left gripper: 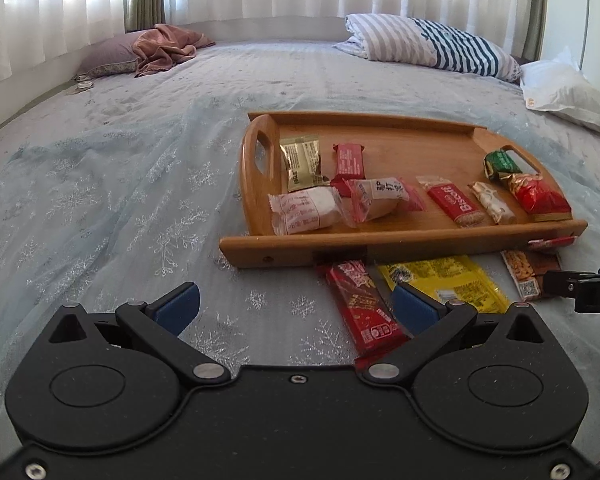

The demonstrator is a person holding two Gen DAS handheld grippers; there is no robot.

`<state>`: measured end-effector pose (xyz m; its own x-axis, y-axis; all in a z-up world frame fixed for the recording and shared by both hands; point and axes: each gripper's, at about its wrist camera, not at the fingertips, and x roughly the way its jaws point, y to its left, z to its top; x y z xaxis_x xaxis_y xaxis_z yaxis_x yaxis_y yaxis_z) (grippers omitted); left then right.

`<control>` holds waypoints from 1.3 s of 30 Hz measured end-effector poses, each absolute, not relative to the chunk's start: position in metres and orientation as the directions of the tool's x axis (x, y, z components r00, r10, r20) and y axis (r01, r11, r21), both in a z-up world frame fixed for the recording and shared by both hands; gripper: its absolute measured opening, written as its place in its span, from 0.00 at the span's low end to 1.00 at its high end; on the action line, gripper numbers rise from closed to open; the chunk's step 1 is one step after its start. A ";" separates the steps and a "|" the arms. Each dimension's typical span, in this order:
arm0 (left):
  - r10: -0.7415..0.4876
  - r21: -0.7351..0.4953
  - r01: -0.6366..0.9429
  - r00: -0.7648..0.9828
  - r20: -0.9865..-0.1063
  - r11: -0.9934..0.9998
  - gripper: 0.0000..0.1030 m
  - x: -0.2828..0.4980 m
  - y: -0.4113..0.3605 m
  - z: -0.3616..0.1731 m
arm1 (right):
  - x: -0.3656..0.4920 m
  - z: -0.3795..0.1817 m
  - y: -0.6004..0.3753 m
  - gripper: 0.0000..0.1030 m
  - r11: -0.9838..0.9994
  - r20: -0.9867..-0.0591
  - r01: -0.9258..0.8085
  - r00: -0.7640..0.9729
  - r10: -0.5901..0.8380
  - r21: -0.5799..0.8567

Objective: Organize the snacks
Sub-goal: 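Move both open tools back to the snack pile beside the tray, then grasp the red chocolate bar with the left tool while the right tool grasps the brown almond bag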

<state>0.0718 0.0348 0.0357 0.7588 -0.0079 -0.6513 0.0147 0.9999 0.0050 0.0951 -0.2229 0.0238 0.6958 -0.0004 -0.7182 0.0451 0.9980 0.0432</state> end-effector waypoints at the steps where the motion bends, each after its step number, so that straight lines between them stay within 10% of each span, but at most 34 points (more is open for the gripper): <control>1: -0.001 0.013 0.012 0.752 -0.659 1.000 1.00 0.071 0.034 0.033 | 0.095 0.021 -0.222 1.00 0.998 -0.720 0.043 0.694 0.006 0.049; 31: 0.018 0.030 0.001 0.781 -0.624 1.000 0.80 0.075 0.007 0.007 | 0.103 0.005 -0.178 0.99 0.999 -0.665 -0.036 0.747 0.022 -0.007; 39: -0.004 0.007 0.011 0.794 -0.608 1.000 0.53 0.071 0.006 0.009 | 0.097 0.006 -0.175 0.85 0.998 -0.653 -0.060 0.757 0.035 -0.015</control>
